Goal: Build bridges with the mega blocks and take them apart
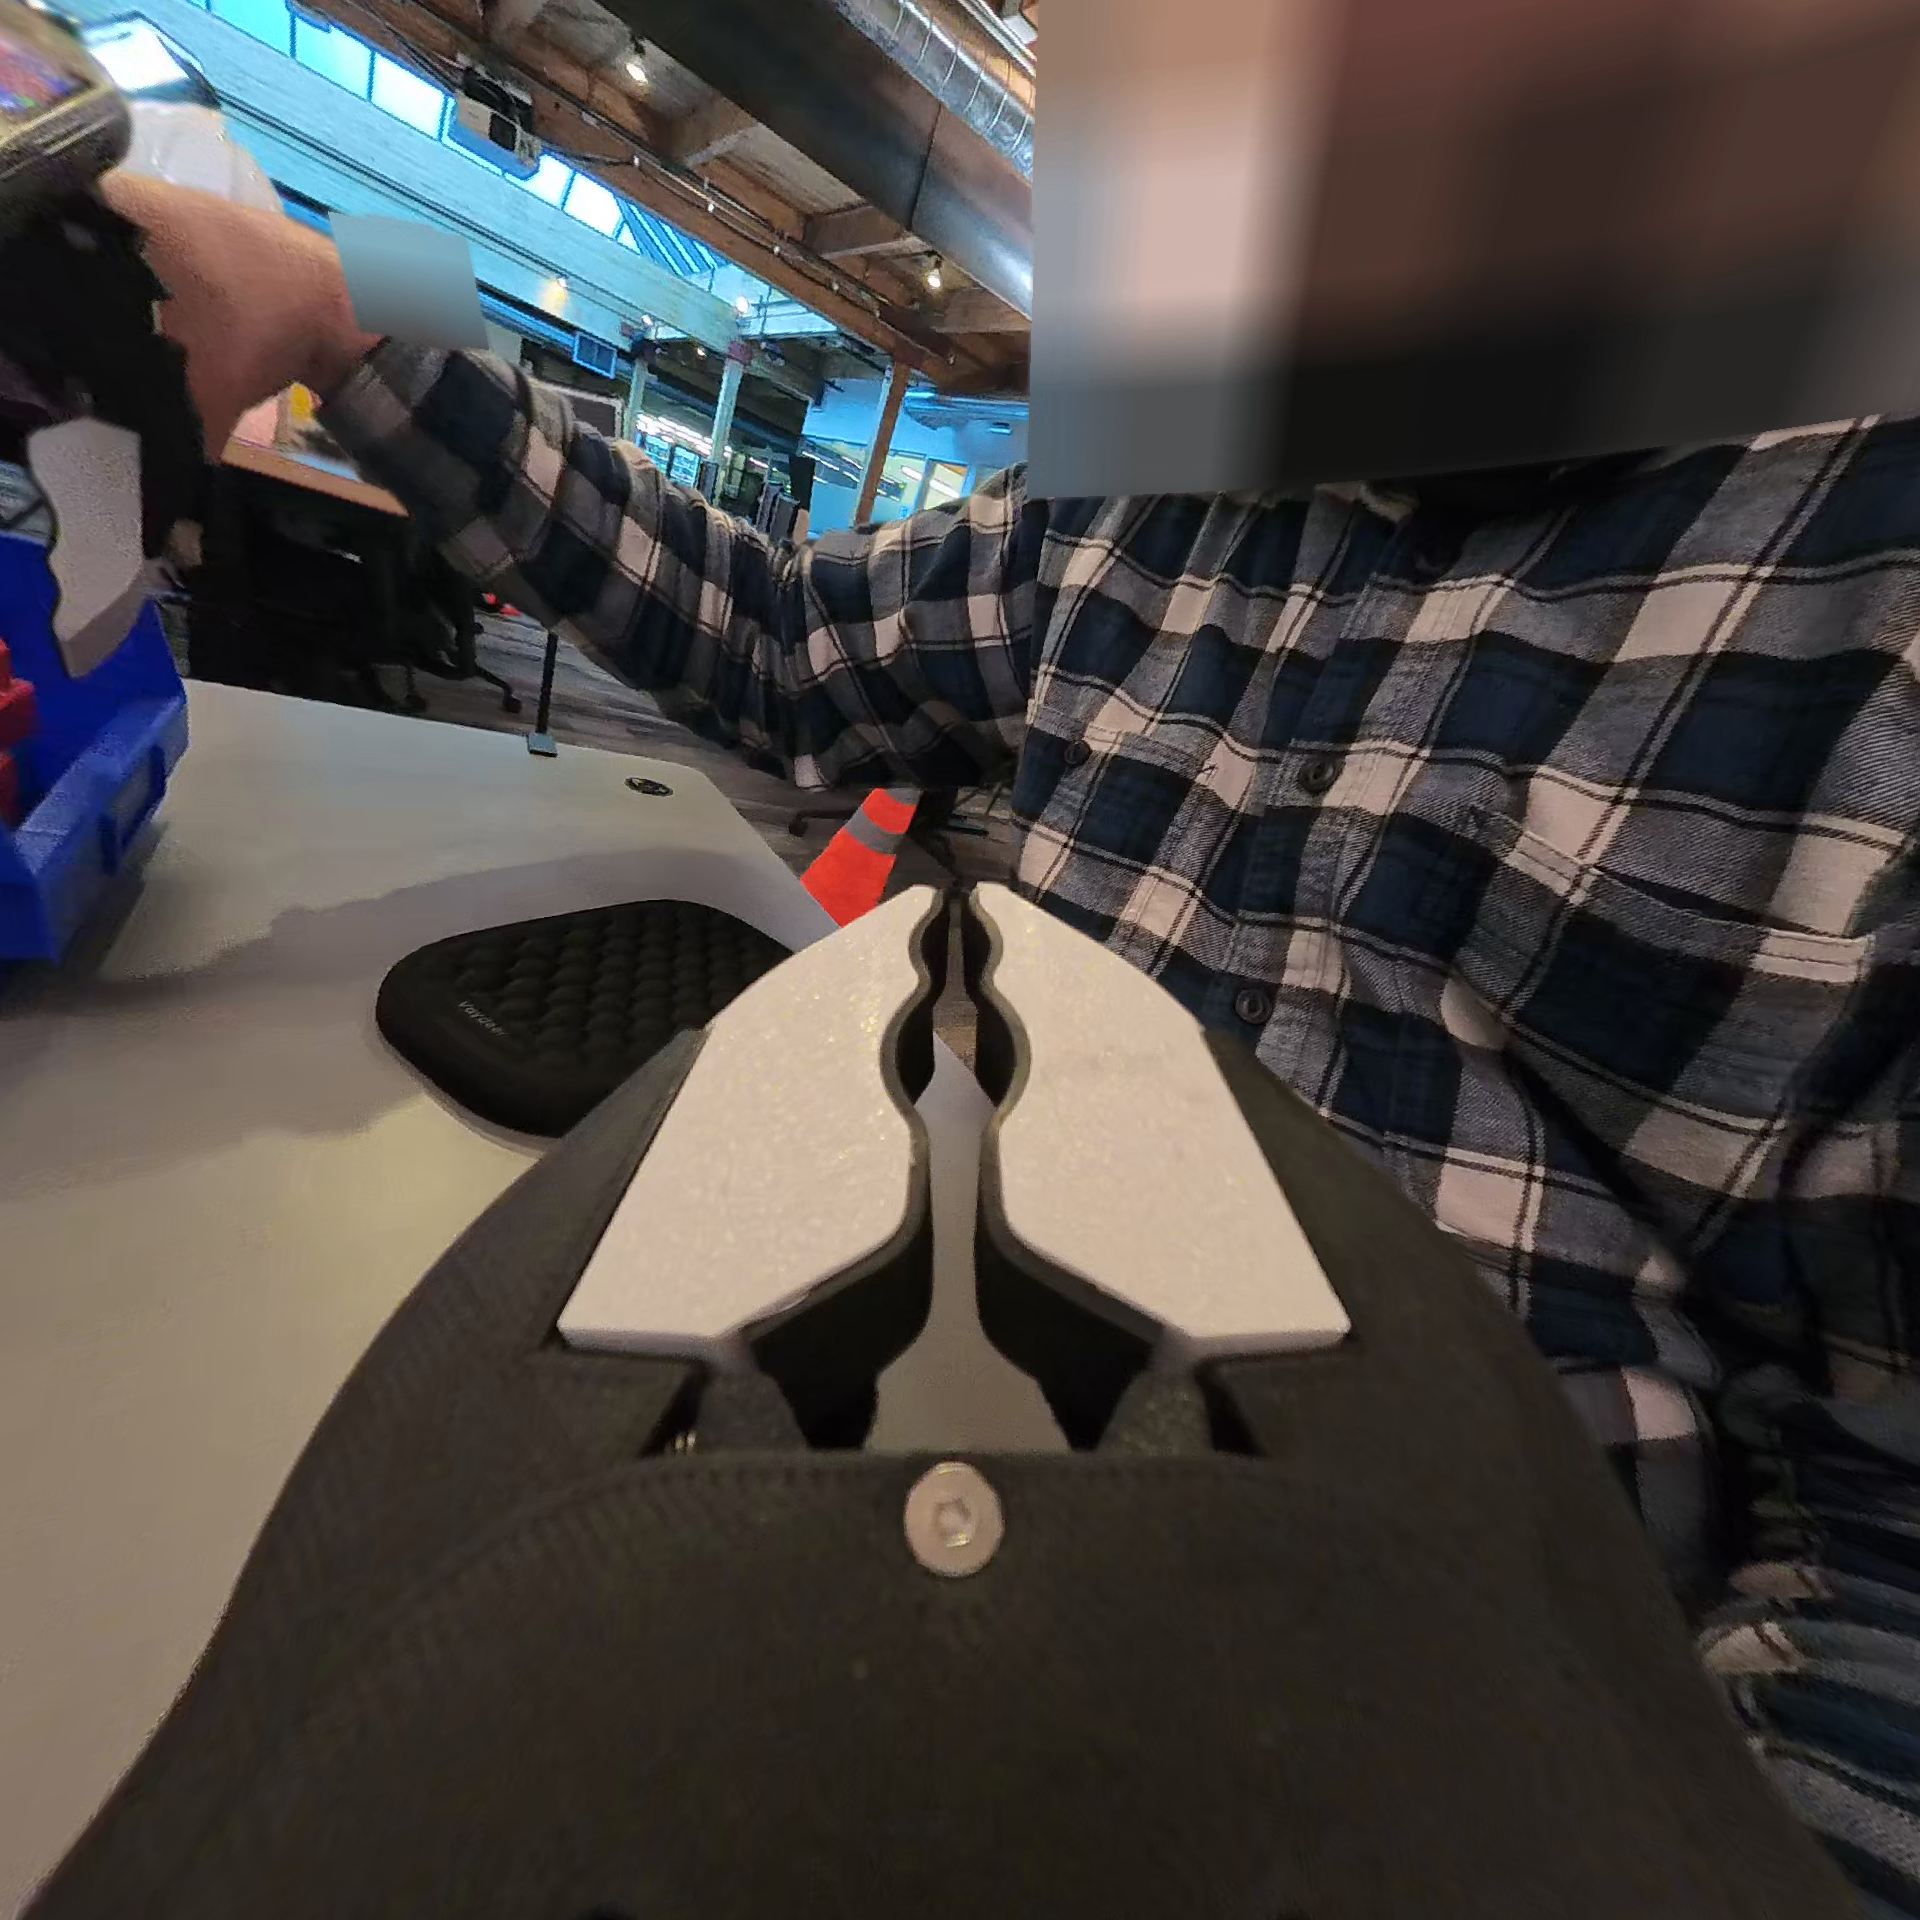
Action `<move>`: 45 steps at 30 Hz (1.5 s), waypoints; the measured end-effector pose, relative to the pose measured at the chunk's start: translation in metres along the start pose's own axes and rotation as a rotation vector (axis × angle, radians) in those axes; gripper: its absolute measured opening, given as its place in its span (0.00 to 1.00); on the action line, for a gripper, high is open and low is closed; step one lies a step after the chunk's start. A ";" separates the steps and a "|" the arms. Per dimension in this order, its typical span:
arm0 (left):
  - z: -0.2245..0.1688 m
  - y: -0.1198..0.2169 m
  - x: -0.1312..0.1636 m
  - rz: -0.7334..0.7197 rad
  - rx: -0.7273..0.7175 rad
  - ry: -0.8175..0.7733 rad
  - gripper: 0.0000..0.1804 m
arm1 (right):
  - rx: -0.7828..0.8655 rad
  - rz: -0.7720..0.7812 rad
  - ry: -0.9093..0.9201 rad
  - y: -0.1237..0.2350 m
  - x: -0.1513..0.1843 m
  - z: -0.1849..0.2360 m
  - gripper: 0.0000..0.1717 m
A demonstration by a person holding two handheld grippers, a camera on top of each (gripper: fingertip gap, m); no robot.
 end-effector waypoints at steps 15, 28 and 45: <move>-0.100 0.078 -0.025 0.235 -0.842 -0.137 0.05 | 0.234 -0.510 -0.069 0.124 -0.128 0.114 0.00; -0.187 0.303 -0.036 0.081 -1.823 -0.032 0.58 | 0.647 -0.355 -1.033 0.106 0.013 0.035 0.36; -0.133 0.388 0.028 0.041 -1.839 0.316 0.12 | 0.593 -0.184 -1.285 -0.015 0.069 0.007 0.09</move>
Point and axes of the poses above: each gripper's, where its closed fingertips meet, y back along the fingers, x out of its underside, z = x × y across the jaws, the point moved 4 cm from there along y, back along the fingers, and after that the axes turned 13 degrees about x, right-handed, at the moved point
